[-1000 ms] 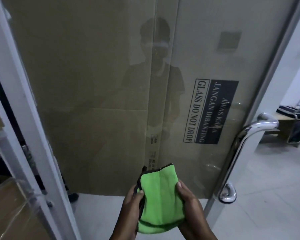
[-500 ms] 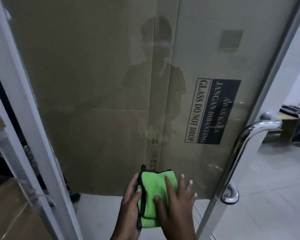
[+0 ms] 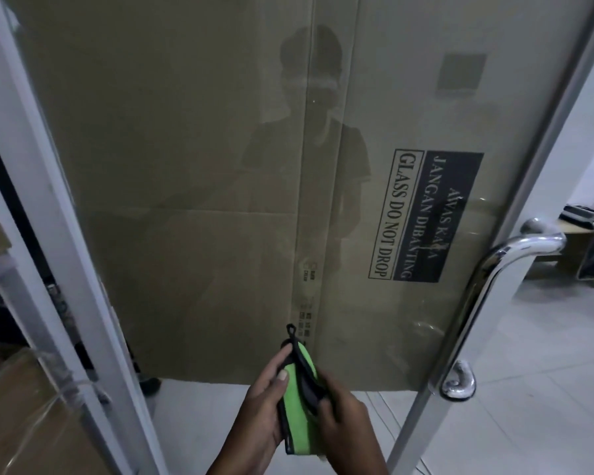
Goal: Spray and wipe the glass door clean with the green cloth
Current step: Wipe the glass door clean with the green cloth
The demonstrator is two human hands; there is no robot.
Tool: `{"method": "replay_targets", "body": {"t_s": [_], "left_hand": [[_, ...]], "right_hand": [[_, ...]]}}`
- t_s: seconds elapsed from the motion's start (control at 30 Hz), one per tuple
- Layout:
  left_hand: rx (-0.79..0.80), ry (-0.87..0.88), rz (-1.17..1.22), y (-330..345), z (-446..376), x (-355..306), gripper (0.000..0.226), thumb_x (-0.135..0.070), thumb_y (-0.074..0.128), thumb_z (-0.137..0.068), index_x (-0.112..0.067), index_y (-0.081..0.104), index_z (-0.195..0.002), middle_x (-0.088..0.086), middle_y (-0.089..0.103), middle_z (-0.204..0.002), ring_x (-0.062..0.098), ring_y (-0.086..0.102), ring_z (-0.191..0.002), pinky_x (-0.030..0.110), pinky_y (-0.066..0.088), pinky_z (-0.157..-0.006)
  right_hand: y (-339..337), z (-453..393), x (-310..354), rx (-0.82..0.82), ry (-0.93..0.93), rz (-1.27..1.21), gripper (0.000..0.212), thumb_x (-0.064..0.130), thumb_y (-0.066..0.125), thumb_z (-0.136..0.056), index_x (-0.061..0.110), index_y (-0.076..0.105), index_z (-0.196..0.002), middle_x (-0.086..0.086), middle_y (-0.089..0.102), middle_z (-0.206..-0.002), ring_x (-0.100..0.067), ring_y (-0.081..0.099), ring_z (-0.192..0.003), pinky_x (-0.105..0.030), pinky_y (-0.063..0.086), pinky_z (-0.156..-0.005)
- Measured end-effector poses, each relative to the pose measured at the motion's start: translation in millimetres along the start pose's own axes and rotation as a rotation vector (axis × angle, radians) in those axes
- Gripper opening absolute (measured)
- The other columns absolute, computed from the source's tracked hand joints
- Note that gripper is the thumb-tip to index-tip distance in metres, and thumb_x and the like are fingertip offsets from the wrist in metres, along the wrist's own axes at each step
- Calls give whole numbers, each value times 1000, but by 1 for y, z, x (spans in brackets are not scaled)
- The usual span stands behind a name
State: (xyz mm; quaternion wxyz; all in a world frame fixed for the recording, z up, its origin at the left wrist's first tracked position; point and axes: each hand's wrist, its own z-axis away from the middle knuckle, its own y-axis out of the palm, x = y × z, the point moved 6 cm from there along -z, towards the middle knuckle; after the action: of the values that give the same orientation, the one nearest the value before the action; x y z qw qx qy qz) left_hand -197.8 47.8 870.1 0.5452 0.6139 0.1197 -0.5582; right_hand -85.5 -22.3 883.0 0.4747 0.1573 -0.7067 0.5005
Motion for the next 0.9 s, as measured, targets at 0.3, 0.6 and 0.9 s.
{"method": "replay_targets", "body": {"t_s": [0.3, 0.6, 0.9], "left_hand": [[-272, -93, -323, -22, -16, 23, 27, -9, 41, -105, -15, 66, -114, 17, 74, -103, 34, 70, -98, 49, 58, -85], [-204, -10, -280, -10, -18, 38, 27, -11, 70, -88, -4, 67, -114, 16, 76, -96, 34, 74, -92, 47, 57, -89], [-82, 26, -35, 7, -24, 38, 31, -7, 54, -96, -14, 61, -126, 14, 73, -116, 34, 70, -106, 54, 54, -94]], "right_hand": [[3, 5, -13, 29, 52, -68, 49, 2, 49, -97, 31, 63, -133, 7, 68, -118, -5, 62, -109, 4, 37, -78], [8, 12, -33, 76, -10, -185, 38, 17, 51, -101, 46, 74, -107, 18, 74, -118, 6, 62, -116, -17, 49, -97], [-12, 3, -80, -253, 18, -231, 42, 54, 59, -89, 37, 53, -126, 23, 61, -123, 9, 55, -116, -17, 47, -98]]}}
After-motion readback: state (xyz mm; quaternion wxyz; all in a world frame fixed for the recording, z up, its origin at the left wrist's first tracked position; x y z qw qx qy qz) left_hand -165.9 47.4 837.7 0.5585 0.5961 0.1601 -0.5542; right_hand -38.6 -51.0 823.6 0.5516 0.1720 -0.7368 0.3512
